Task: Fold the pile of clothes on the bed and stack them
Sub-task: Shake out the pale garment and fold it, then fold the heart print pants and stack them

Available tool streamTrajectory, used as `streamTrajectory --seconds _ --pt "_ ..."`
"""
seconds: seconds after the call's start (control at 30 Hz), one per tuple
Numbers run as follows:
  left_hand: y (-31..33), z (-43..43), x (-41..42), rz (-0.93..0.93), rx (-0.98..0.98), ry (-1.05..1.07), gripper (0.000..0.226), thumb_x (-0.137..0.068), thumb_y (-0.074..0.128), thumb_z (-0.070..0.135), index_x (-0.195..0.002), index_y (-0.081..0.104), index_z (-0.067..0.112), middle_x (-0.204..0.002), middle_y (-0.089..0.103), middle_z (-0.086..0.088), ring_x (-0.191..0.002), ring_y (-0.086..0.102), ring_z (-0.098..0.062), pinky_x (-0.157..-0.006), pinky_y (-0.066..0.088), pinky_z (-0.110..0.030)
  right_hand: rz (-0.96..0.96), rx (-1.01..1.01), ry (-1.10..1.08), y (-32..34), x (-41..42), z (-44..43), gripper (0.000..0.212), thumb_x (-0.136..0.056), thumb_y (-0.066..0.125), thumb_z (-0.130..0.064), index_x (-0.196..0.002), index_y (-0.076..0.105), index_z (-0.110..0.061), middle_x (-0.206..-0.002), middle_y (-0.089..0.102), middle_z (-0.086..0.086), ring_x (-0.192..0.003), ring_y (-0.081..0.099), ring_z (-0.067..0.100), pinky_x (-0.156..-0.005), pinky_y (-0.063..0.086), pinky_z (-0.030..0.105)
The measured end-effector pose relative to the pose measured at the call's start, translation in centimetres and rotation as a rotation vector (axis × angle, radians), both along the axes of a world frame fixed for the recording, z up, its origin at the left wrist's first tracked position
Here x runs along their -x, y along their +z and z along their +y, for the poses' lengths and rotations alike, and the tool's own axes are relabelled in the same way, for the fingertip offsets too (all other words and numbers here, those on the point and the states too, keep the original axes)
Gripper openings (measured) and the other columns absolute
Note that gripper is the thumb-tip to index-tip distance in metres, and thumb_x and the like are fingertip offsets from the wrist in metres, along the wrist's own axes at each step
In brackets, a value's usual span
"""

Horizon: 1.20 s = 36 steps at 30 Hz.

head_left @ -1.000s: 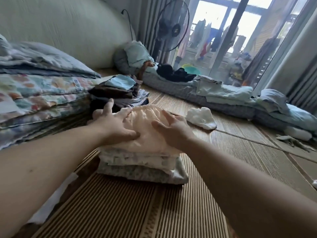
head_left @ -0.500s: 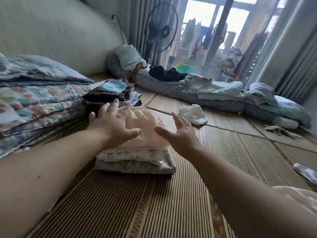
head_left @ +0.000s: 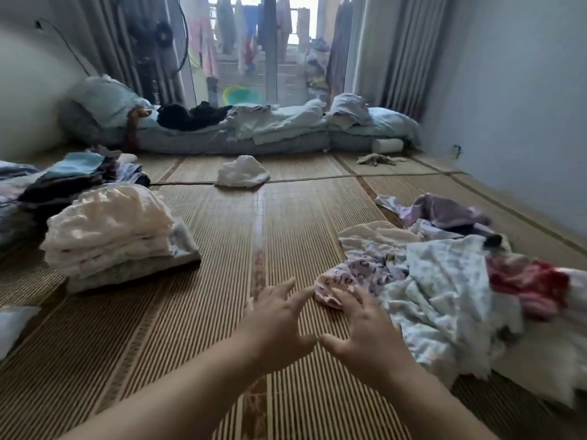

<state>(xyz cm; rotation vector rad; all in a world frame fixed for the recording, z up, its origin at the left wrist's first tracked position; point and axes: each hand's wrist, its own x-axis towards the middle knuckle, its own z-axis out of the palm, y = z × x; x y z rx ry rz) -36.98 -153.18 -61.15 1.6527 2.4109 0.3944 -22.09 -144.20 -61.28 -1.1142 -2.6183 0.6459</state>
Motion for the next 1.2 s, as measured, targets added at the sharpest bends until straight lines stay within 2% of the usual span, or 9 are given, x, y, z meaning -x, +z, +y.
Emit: streamTrajectory --seconds 0.3,0.4,0.5,0.7,0.8,0.9,1.0,1.1,1.2 --pt "-4.2 11.4 -2.1 -0.030 0.038 -0.043 0.074 -0.082 0.063 0.043 -0.147 0.030 0.028 -0.156 0.028 0.003 -0.145 0.020 -0.017 -0.118 0.024 -0.040 0.182 0.060 -0.045 -0.5 -2.3 5.0 0.052 -0.084 0.064 -0.028 -0.134 0.048 -0.031 -0.125 0.045 -0.002 -0.118 0.049 0.017 -0.100 0.040 0.028" --pt "-4.5 13.4 -1.4 0.013 0.042 0.081 0.044 -0.087 0.052 0.033 -0.131 0.049 0.038 -0.125 0.058 0.002 -0.112 0.056 -0.020 -0.094 0.048 -0.040 0.143 0.104 -0.039 -1.0 -2.7 5.7 0.057 -0.085 0.060 -0.026 -0.139 0.043 -0.031 -0.128 0.043 0.000 -0.121 0.047 0.021 -0.102 0.040 0.031" --pt "-3.3 13.7 -0.6 0.056 0.055 0.063 0.018 -0.092 0.048 0.036 -0.099 0.064 0.033 -0.087 0.066 0.010 -0.076 0.060 -0.010 -0.067 0.050 -0.031 0.142 0.125 -0.047 -1.0 -2.6 6.3 0.059 -0.086 0.060 -0.029 -0.141 0.039 -0.031 -0.130 0.044 0.001 -0.122 0.047 0.021 -0.101 0.041 0.032" --pt "5.7 8.9 -1.3 0.154 -0.019 -0.234 0.025 -0.097 0.043 0.035 -0.101 0.065 0.025 -0.085 0.066 0.006 -0.075 0.062 -0.010 -0.065 0.048 -0.023 0.234 0.070 -0.089 0.9 -2.0 5.1 0.062 -0.089 0.058 -0.047 -0.144 0.033 -0.032 -0.132 0.047 -0.001 -0.120 0.046 0.021 -0.097 0.042 0.038" --pt "11.0 4.4 -1.2 0.293 -0.028 -0.343 0.021 -0.099 0.044 0.031 -0.102 0.064 0.027 -0.082 0.066 0.010 -0.062 0.058 -0.003 -0.053 0.049 -0.019 0.307 -0.065 -0.098 3.2 -1.9 3.4 0.032 -0.090 0.054 -0.050 -0.117 0.059 -0.034 -0.113 0.054 -0.006 -0.110 0.047 0.018 -0.085 0.042 0.032" --pt "15.4 0.1 -0.6 0.334 0.015 -0.327 0.028 -0.100 0.034 0.034 -0.104 0.061 0.028 -0.087 0.065 0.010 -0.062 0.056 0.000 -0.056 0.048 -0.016 0.392 -0.161 0.003 5.7 -2.0 0.9 0.016 -0.091 0.056 -0.035 -0.089 0.067 -0.023 -0.087 0.058 -0.008 -0.088 0.056 0.015 -0.079 0.047 0.032" --pt "18.7 -4.4 0.0 0.387 0.091 -0.257 0.046 -0.092 0.019 0.021 -0.120 0.055 0.018 -0.108 0.060 0.007 -0.090 0.055 -0.006 -0.085 0.047 -0.020 0.343 -0.292 0.158 8.8 -1.7 -1.8 0.025 -0.098 0.045 -0.029 -0.085 0.063 -0.019 -0.071 0.064 -0.002 -0.067 0.064 0.018 -0.073 0.055 0.038" --pt "21.7 -6.9 1.6 0.597 0.161 -0.143 0.033 -0.095 0.042 0.018 -0.124 0.057 0.020 -0.112 0.059 0.010 -0.104 0.051 -0.008 -0.088 0.040 -0.016 0.270 -0.419 0.208 12.7 -0.7 -3.0 0.027 -0.098 0.036 -0.026 -0.093 0.061 -0.019 -0.074 0.067 0.001 -0.069 0.067 0.020 -0.071 0.057 0.036" --pt "25.1 -8.9 2.5 0.690 0.071 -0.055 0.045 -0.093 0.027 0.004 -0.130 0.051 0.013 -0.115 0.055 0.008 -0.108 0.045 -0.011 -0.094 0.036 -0.018 0.257 -0.382 0.186 17.1 0.1 -3.0 0.026 -0.097 0.037 -0.021 -0.086 0.060 -0.017 -0.081 0.063 0.003 -0.077 0.064 0.023 -0.068 0.052 0.031"
